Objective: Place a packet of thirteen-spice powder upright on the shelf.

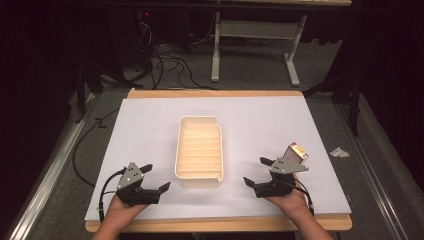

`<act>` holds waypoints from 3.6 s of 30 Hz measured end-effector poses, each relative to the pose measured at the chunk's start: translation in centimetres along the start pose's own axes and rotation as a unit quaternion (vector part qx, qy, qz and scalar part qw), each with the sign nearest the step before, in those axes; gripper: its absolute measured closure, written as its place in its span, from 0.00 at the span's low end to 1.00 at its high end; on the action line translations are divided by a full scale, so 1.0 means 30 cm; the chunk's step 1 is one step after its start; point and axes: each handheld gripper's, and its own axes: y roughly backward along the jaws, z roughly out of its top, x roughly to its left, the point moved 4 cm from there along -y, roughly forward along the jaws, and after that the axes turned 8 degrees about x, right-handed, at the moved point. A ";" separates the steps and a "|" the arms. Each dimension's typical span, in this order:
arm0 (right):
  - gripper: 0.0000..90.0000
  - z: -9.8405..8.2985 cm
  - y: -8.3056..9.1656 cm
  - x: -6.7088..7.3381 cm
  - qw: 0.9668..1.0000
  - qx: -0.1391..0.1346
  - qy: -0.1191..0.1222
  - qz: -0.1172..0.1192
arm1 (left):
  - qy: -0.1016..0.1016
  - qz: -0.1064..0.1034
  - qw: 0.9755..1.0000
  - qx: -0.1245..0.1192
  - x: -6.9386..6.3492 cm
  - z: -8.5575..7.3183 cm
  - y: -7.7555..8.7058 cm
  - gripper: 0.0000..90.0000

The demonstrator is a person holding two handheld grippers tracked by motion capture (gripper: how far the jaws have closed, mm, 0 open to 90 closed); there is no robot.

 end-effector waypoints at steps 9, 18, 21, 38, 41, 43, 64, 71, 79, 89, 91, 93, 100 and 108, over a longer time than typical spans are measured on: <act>0.08 -0.002 0.032 -0.026 1.000 -0.019 -0.017 -0.003 | -0.004 -0.003 1.000 0.010 -0.007 -0.011 -0.007 0.13; 0.09 0.002 0.037 -0.025 1.000 -0.024 -0.019 0.007 | -0.003 -0.006 1.000 0.014 -0.012 -0.017 -0.010 0.13; 0.11 0.009 0.043 -0.027 0.999 -0.029 -0.019 0.009 | -0.004 -0.006 1.000 0.014 -0.011 -0.017 -0.009 0.13; 0.15 0.030 0.073 -0.026 0.999 -0.048 -0.008 0.019 | -0.006 -0.008 1.000 0.018 -0.014 -0.020 -0.009 0.14; 0.13 0.038 0.083 -0.025 0.999 -0.043 -0.008 0.019 | -0.006 -0.009 1.000 0.019 -0.014 -0.021 -0.009 0.14; 0.13 0.044 0.090 -0.027 0.999 -0.045 -0.013 0.018 | -0.007 -0.009 1.000 0.020 -0.015 -0.022 -0.009 0.14; 0.03 0.102 0.226 -0.091 0.996 -0.083 -0.017 -0.019 | -0.010 -0.011 1.000 0.027 -0.017 -0.028 -0.013 0.14; 0.04 0.099 0.274 -0.141 0.994 -0.093 -0.020 -0.050 | -0.009 -0.011 0.999 0.029 -0.018 -0.031 -0.015 0.14; 0.05 0.076 0.297 -0.195 0.992 -0.092 -0.034 -0.073 | -0.009 -0.011 0.999 0.031 -0.018 -0.033 -0.017 0.14; 0.09 0.025 0.302 -0.255 0.990 -0.084 -0.057 -0.102 | -0.009 -0.011 0.999 0.029 -0.018 -0.030 -0.014 0.14; 0.09 0.005 0.299 -0.272 0.989 -0.081 -0.065 -0.109 | -0.010 -0.012 0.999 0.029 -0.017 -0.029 -0.011 0.14; 0.10 -0.007 0.296 -0.282 0.988 -0.078 -0.072 -0.112 | -0.010 -0.011 0.999 0.029 -0.017 -0.028 -0.010 0.14; 0.14 -0.042 0.280 -0.303 0.987 -0.070 -0.084 -0.116 | -0.011 -0.012 0.999 0.028 -0.017 -0.027 -0.008 0.14; 0.15 -0.076 0.265 -0.321 0.985 -0.064 -0.102 -0.121 | -0.011 -0.013 0.999 0.031 -0.018 -0.030 -0.010 0.14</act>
